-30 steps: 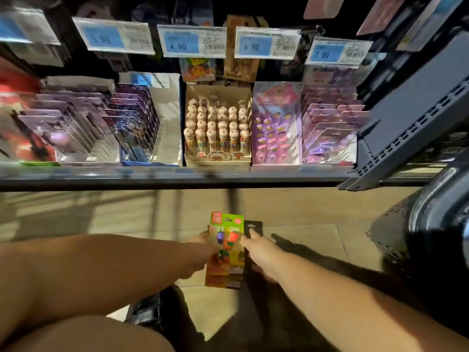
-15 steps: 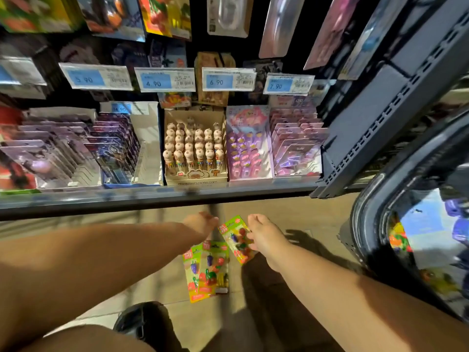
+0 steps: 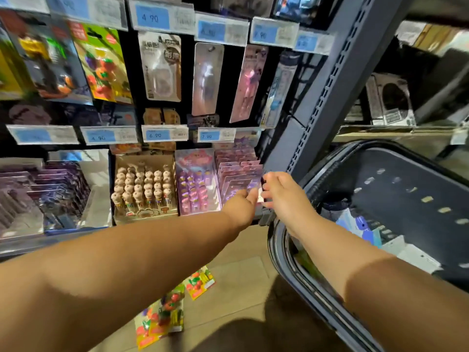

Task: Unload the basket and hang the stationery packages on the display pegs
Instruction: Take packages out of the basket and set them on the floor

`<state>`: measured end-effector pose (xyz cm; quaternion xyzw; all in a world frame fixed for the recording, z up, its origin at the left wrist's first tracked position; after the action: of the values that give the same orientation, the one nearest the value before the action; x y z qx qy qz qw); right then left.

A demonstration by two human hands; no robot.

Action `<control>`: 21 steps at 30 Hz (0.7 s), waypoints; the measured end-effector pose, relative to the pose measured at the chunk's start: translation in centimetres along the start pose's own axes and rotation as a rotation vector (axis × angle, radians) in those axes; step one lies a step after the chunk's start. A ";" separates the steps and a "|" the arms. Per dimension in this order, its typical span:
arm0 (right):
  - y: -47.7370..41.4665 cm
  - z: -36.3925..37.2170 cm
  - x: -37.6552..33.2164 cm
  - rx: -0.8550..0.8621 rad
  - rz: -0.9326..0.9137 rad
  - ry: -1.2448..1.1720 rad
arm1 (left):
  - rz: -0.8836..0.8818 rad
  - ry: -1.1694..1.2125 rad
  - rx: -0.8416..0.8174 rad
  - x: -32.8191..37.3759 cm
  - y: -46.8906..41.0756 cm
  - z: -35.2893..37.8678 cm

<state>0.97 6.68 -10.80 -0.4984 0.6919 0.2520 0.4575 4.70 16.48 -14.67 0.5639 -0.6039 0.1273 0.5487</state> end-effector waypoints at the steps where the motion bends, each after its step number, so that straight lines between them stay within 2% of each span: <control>1: -0.1 -1.4 0.3 0.029 -0.015 0.009 | 0.009 0.027 -0.002 0.5 0.3 1.0; 5: -0.1 -6.9 2.0 0.127 -0.063 0.056 | 0.113 0.024 -0.019 1.9 0.8 5.0; 10: 0.1 -12.0 8.1 0.156 0.071 0.224 | 0.276 -0.233 0.045 2.1 0.4 8.3; 16: 1.8 -16.9 16.3 -0.049 0.235 0.549 | 0.355 -0.246 0.047 1.5 -0.4 9.0; 21: 3.1 -21.0 24.3 -0.071 0.443 0.689 | 0.388 -0.239 0.088 1.4 -0.5 9.1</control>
<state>-11.93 -20.21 -23.14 -0.4081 0.8861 0.1864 0.1165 0.69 8.50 -17.07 0.4716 -0.7557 0.1891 0.4133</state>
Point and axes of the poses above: each hand's wrist, its own y-axis away from the middle knuckle, its own z-axis out of the palm, x = y × z, the point moved 3 cm from there along -y, towards the middle knuckle, and after that the axes turned 10 degrees about -z, right-handed, at the moved point
